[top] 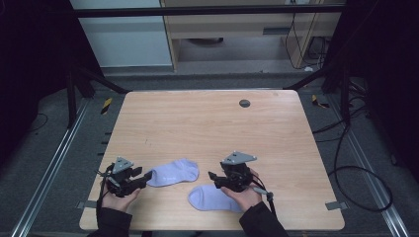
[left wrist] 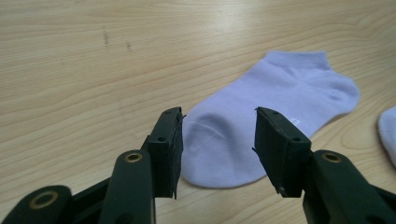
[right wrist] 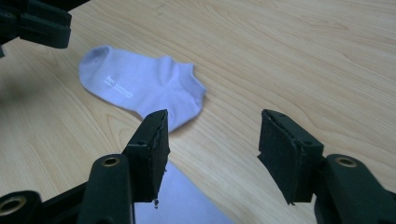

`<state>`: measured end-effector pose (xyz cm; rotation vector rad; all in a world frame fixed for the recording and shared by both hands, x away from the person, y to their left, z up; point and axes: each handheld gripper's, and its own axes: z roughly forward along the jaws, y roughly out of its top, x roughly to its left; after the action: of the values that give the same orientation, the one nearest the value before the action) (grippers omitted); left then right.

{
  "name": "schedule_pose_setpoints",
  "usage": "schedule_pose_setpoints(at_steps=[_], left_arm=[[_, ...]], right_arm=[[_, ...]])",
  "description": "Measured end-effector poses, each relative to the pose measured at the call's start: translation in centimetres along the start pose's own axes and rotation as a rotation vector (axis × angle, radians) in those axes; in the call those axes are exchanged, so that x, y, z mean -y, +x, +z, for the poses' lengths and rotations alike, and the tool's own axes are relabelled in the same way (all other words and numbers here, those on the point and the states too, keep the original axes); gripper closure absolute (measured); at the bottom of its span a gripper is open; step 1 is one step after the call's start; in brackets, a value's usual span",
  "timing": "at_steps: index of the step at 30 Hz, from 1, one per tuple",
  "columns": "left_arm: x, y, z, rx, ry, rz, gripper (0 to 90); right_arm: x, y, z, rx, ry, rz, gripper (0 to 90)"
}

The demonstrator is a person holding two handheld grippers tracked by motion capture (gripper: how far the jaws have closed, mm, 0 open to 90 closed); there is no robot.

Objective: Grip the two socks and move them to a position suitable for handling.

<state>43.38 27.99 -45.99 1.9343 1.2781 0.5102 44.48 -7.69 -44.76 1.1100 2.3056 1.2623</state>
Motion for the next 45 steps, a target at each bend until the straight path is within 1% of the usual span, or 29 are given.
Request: schedule_pose_setpoints(at_steps=[6,11,14,16,19,20,22,23,26,27,31,32,34,38,39,41,42,43,45], left_arm=[[0.7,1.0,0.4,-0.031,0.005,-0.014,51.4],[1.0,1.3,1.0,-0.05,0.031,0.01,53.9],[1.1,1.3,1.4,-0.051,0.041,0.017,55.7],[1.1,1.3,1.6,-0.052,0.054,0.028,56.5],[1.2,1.2,2.1,-0.055,0.072,0.032,58.4],[1.2,1.2,2.2,-0.058,0.079,0.041,59.1],[1.2,1.2,2.5,-0.062,0.09,0.042,60.8],[1.2,1.2,2.6,-0.063,0.095,0.05,61.6],[1.3,1.1,2.9,-0.061,0.108,0.05,64.2],[1.2,1.2,2.9,-0.062,0.113,0.052,64.9],[1.3,1.2,3.0,-0.059,0.124,0.036,71.0],[1.2,1.3,3.0,-0.057,0.134,0.036,72.6],[1.2,1.3,3.1,-0.052,0.136,0.031,75.9],[1.1,1.3,3.2,-0.038,0.145,0.025,82.7],[1.1,1.3,3.3,-0.037,0.146,0.027,84.4],[1.1,1.2,3.3,-0.036,0.15,0.028,86.2],[1.1,1.2,3.3,-0.036,0.15,0.028,86.7],[1.0,1.2,3.2,-0.036,0.151,0.029,86.9],[1.0,1.2,3.1,-0.03,0.144,0.023,87.1]], right_arm=[[-1.6,0.9,2.4,-0.001,-0.003,0.003,45.2],[-2.7,1.6,4.5,0.01,0.01,-0.002,47.0],[-3.1,1.9,5.7,0.018,0.023,-0.004,48.8],[-3.1,2.1,6.6,0.023,0.035,-0.008,50.4],[-3.0,2.3,7.9,0.029,0.051,-0.013,51.3],[-2.9,2.4,8.4,0.035,0.061,-0.017,52.4],[-2.7,2.4,8.9,0.047,0.075,-0.027,53.7],[-2.6,2.4,9.2,0.053,0.078,-0.036,54.5],[-2.3,2.3,10.0,0.075,0.098,-0.046,58.0],[-2.3,2.3,10.1,0.079,0.103,-0.047,59.1],[-2.0,2.2,10.7,0.093,0.126,-0.056,62.6],[-1.9,2.2,10.8,0.094,0.13,-0.059,63.7],[-1.7,2.1,11.0,0.098,0.141,-0.059,65.7],[-1.5,2.1,11.3,0.098,0.154,-0.056,72.2],[-1.5,2.2,11.3,0.095,0.151,-0.053,76.5],[-1.5,2.3,11.3,0.083,0.154,-0.048,82.5],[-1.5,2.3,11.3,0.084,0.153,-0.052,85.5],[-1.5,2.4,11.3,0.089,0.154,-0.052,86.0],[-1.6,2.5,11.2,0.083,0.154,-0.049,86.5]])
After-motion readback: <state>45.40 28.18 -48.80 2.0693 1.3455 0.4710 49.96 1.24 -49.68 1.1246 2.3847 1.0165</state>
